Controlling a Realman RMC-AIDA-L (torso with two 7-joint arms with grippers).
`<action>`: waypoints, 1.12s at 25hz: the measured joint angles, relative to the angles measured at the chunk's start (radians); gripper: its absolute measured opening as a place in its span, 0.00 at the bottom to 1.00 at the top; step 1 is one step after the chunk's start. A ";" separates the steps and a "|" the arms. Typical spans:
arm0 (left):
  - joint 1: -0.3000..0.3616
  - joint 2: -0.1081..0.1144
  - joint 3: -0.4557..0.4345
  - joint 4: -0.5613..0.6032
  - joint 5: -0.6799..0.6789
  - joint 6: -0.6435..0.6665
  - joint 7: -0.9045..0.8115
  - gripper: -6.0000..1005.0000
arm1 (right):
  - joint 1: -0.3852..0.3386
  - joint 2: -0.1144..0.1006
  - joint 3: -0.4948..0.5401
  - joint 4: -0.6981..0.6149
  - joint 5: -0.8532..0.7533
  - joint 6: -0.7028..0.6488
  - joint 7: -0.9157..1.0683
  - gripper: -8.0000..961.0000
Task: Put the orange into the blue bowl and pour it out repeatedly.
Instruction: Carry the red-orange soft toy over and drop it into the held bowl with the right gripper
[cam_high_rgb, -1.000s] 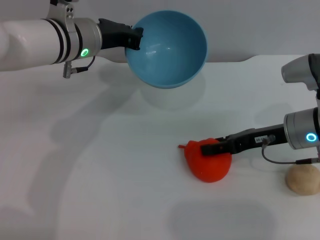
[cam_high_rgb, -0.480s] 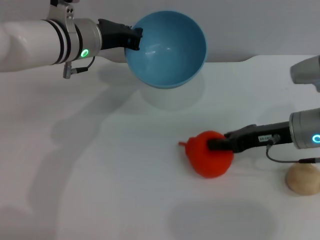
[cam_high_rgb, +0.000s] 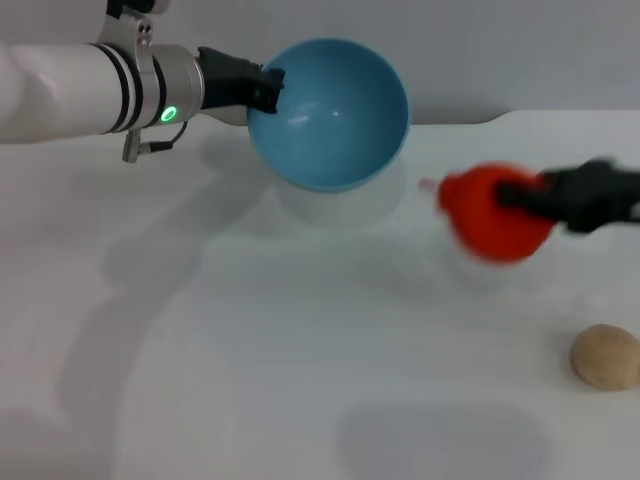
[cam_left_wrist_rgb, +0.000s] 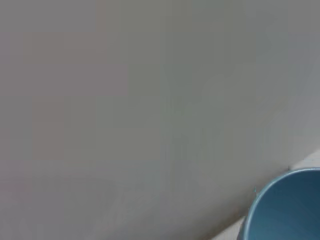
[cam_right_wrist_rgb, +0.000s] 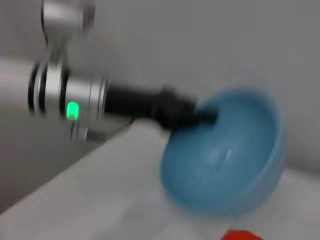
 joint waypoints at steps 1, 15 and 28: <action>-0.001 0.000 0.004 -0.002 0.009 0.008 -0.001 0.00 | -0.011 -0.001 0.021 -0.036 0.019 -0.009 0.001 0.11; -0.082 -0.006 0.186 0.062 0.032 0.235 -0.095 0.00 | 0.028 -0.002 0.103 -0.114 0.153 -0.121 0.031 0.03; -0.095 -0.004 0.206 0.076 0.037 0.257 -0.127 0.00 | 0.160 -0.001 0.056 0.160 -0.018 -0.038 -0.020 0.05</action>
